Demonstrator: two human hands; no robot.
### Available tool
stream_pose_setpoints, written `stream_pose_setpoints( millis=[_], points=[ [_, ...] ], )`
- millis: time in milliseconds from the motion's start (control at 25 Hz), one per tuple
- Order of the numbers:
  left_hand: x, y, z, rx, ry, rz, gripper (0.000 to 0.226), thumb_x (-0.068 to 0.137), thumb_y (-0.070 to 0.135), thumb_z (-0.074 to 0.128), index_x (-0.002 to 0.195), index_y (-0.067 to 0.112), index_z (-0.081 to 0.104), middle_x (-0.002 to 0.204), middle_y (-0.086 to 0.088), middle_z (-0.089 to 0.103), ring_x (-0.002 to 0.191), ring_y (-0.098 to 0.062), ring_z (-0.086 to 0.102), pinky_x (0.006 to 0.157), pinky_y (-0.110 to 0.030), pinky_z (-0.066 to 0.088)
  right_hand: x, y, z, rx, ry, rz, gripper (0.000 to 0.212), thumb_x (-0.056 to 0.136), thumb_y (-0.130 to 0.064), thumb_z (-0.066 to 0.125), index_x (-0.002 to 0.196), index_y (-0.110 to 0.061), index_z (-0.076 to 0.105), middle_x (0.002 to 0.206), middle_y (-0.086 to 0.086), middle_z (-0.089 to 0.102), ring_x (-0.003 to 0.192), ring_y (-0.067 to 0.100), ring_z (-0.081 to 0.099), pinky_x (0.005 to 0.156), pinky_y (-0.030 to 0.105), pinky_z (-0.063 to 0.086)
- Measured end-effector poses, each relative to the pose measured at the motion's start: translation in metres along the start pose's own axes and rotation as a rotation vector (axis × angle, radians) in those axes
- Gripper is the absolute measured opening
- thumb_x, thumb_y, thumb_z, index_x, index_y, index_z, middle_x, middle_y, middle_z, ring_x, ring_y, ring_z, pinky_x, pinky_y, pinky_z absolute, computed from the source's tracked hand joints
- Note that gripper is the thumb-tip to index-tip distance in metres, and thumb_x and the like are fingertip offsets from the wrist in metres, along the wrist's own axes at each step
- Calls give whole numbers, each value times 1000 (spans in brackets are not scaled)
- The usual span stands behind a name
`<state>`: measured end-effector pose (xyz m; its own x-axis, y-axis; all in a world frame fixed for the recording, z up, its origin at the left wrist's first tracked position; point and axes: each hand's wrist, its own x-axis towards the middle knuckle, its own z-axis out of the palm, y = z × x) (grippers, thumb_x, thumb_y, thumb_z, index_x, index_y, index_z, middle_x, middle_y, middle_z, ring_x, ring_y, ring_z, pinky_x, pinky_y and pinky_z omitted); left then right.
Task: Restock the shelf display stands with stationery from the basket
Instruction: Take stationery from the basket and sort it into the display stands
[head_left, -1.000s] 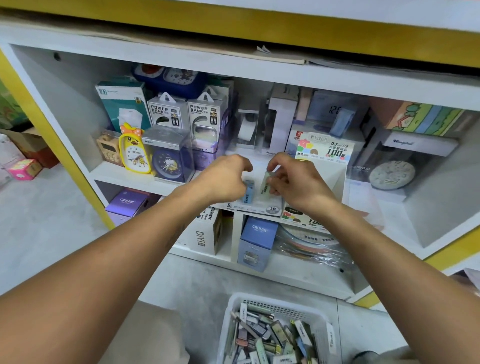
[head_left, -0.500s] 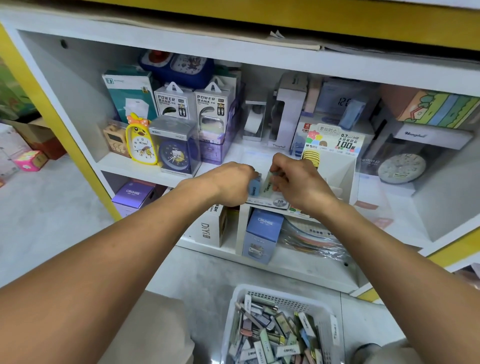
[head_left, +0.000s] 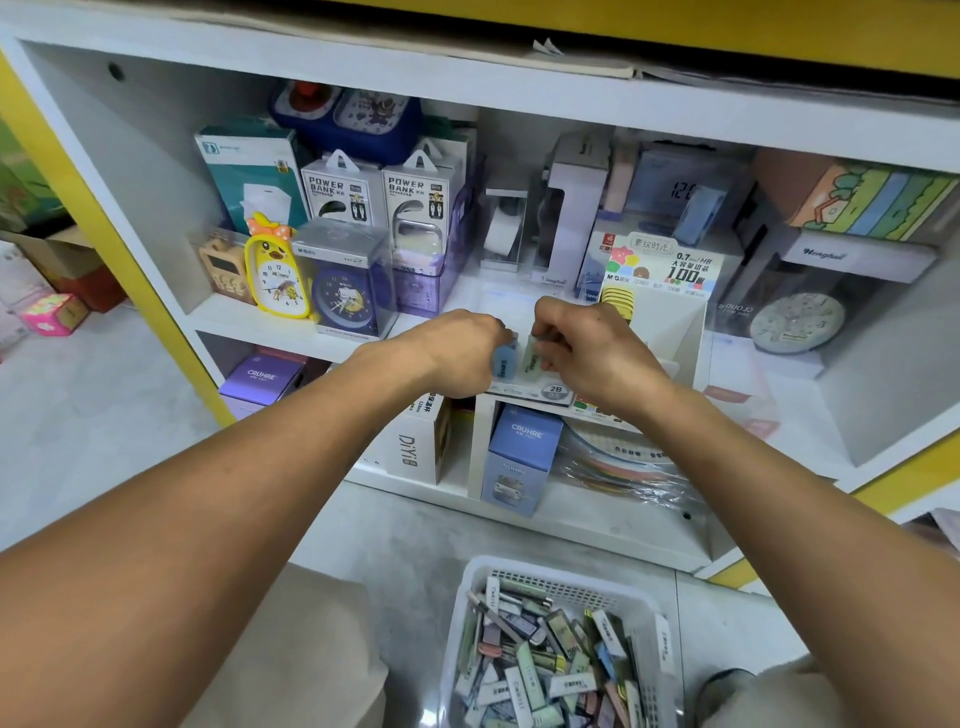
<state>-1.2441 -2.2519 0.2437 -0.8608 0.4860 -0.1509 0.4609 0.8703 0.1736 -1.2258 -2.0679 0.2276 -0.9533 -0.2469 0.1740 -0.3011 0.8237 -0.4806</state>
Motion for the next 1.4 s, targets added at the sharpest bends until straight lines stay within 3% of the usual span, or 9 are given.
stream_pose_setpoints(
  millis=[160,280,400,560,640,760,920,1200,1400],
  points=[
    [0,0,0,15,12,14,66,86,3,48,148,23,42,149,-3,47,133,-25,45,105,-35,42,-1,1,3,-63,-50,-9,12,94,-10,55,91,-20,60,86,9,66,81,32,63,68,43,55],
    [0,0,2,20,12,17,65,86,3,49,147,23,44,147,-3,49,131,-25,47,103,-36,45,2,-2,3,-241,-46,-32,22,96,-13,53,109,-16,72,107,7,68,102,29,61,86,40,52],
    [-3,2,4,47,52,26,62,84,2,49,143,20,49,146,-5,47,131,-26,45,100,-36,46,-5,-8,-2,-261,-10,-80,29,97,-14,53,121,-15,69,117,5,64,109,27,59,94,40,48],
    [-19,16,15,31,339,75,41,81,4,53,119,12,65,124,-9,55,121,-27,49,88,-41,49,-37,-16,-5,-237,33,-106,28,91,-10,52,110,-16,72,108,4,72,102,27,64,88,40,52],
    [-32,31,28,-25,362,109,29,80,6,55,105,15,67,112,-8,60,109,-29,55,79,-38,49,-60,-19,-2,-189,8,-79,27,88,-10,53,104,-18,73,103,5,74,98,26,65,84,38,53],
    [-50,52,62,-25,144,128,19,78,9,56,92,21,62,103,-7,66,98,-29,60,68,-31,42,-102,-12,12,-200,-140,-9,26,86,-10,56,101,-19,75,101,7,74,95,26,66,79,32,50],
    [-70,70,126,88,-210,193,23,83,11,60,105,14,68,105,-5,69,97,-25,61,74,-33,50,-164,13,54,-227,-422,140,18,88,-14,60,98,-16,75,97,3,73,93,22,65,71,23,38],
    [-100,92,259,110,-549,228,8,79,17,70,85,13,67,86,-6,66,85,-26,62,64,-32,50,-253,69,167,-184,-750,331,19,86,-17,68,105,-17,69,114,8,66,106,26,61,90,35,52],
    [-112,78,329,211,-650,306,29,83,16,67,110,11,60,115,-9,63,99,-25,60,70,-33,49,-296,93,225,-185,-807,393,32,87,-26,70,115,-13,63,123,13,59,113,30,56,87,32,45]
  ],
)
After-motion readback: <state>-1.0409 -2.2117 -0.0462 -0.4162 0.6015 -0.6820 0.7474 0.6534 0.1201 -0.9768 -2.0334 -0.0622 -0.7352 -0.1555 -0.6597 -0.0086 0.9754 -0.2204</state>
